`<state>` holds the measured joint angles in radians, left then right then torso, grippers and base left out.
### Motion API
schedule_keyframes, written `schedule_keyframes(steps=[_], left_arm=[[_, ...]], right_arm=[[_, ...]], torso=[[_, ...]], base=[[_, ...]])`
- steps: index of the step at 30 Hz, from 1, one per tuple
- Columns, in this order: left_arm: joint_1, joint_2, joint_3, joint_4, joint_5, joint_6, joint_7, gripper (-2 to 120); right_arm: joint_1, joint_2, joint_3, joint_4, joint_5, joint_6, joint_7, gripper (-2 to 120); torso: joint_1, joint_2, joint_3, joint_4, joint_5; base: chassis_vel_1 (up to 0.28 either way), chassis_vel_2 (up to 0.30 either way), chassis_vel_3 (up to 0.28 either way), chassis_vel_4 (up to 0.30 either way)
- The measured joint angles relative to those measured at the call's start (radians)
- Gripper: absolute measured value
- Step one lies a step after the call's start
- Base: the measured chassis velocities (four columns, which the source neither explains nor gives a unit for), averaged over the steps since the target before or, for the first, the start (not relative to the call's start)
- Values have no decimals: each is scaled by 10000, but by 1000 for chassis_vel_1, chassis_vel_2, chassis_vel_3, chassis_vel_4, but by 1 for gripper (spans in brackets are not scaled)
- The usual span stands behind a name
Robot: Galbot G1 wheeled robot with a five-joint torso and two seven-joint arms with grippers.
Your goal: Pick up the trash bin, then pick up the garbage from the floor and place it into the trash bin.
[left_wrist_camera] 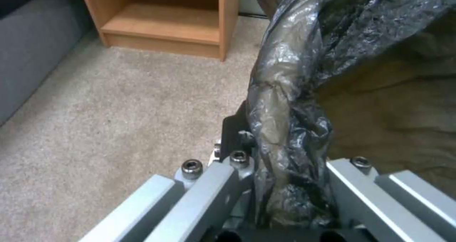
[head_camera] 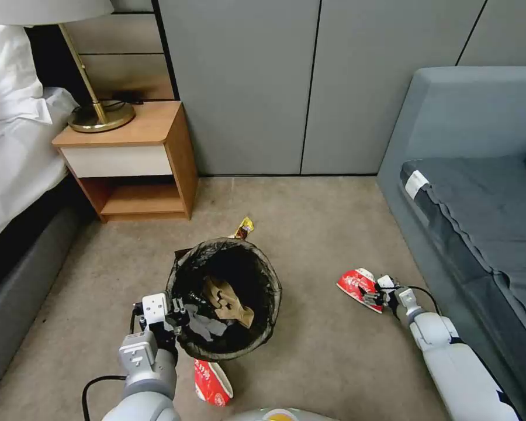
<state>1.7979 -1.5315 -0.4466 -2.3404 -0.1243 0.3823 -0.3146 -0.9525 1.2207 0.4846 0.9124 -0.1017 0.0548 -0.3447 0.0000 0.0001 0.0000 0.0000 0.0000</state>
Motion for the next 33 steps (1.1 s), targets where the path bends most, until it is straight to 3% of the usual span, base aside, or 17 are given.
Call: schedule_keyframes(steps=[2,4,8,10,12,14,19,28,33], left_arm=[[-1,1,0,0,0,0,0,1],[-13,8,0,0,0,-1,0,1],[-41,9,-1,5,-6,-1,0,1],[-56,8,-1,18,-12,-1,0,1],[-56,8,-1,23,-13,-1,0,1],[-56,8,-2,27,-16,-1,0,1],[-50,7,-2,27,-17,-1,0,1],[-26,0,6,14,1,0,0,1],[-5,-9,18,-9,27,-1,0,1]], right_arm=[[0,7,-11,3,11,2,7,67],[9,62,-76,22,94,9,87,53],[15,110,-114,22,130,10,122,45],[23,167,-129,2,150,21,136,32],[23,174,-131,-7,151,26,137,30],[23,199,-130,-30,157,63,153,18],[10,206,-128,-25,204,135,191,0],[-30,180,-124,151,354,287,319,0],[-268,145,-184,1131,869,448,795,0]], torso=[[0,-1,0,0,0],[0,0,0,0,0],[0,0,0,-1,-1],[0,0,0,0,-1],[0,0,0,0,-1],[0,0,0,-1,-2],[0,0,0,1,3],[0,0,0,0,2],[0,0,0,0,1]], base=[[0,0,0,0],[0,0,0,0],[0,0,0,0],[0,0,0,0],[0,0,0,0],[0,0,0,0],[0,0,0,0],[0,0,0,0],[0,0,0,0]])
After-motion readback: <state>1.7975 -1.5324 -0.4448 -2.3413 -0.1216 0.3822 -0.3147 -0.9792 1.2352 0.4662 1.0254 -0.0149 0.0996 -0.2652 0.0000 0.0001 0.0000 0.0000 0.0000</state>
